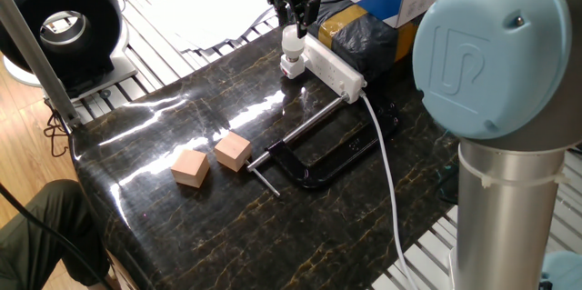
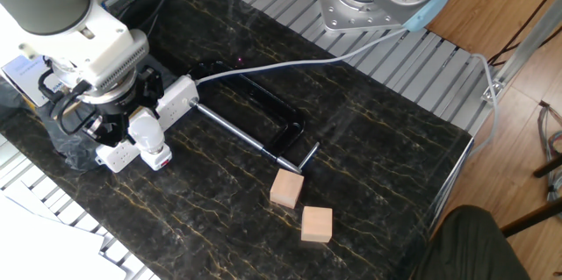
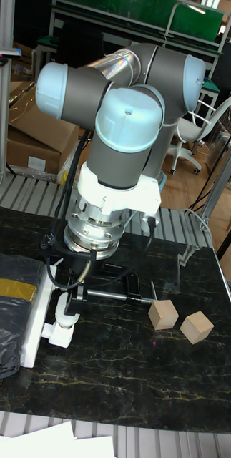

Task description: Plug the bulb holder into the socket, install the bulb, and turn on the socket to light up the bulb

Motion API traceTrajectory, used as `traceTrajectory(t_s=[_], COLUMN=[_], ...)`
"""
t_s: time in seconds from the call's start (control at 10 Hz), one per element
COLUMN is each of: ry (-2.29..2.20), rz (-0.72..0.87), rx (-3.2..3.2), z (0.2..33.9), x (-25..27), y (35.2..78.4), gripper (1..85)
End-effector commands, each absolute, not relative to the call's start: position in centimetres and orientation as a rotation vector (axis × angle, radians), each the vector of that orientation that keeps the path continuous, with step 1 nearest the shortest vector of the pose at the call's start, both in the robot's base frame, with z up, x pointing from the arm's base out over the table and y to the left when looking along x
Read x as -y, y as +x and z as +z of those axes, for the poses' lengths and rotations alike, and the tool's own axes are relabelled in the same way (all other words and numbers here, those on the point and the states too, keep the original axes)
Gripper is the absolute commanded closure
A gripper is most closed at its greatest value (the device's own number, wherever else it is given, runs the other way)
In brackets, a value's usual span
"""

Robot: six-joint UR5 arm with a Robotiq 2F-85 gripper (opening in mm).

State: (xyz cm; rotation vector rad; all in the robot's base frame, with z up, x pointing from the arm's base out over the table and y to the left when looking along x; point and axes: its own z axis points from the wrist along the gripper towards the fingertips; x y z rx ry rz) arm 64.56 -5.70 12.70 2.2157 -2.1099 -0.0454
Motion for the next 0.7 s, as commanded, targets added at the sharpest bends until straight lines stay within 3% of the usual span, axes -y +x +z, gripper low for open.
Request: traceTrajectory(t_s=[0.0, 0.4, 0.6], ry=[2.22, 2.16, 2.133], rz=[-0.064, -0.022, 0.011], rx=[2.13, 2.181, 2.195], z=[12.29, 12.64, 12.95], x=[5.16, 5.19, 5.15], y=[64.48, 64.6, 64.99], gripper=[34.3, 53.3, 58.7])
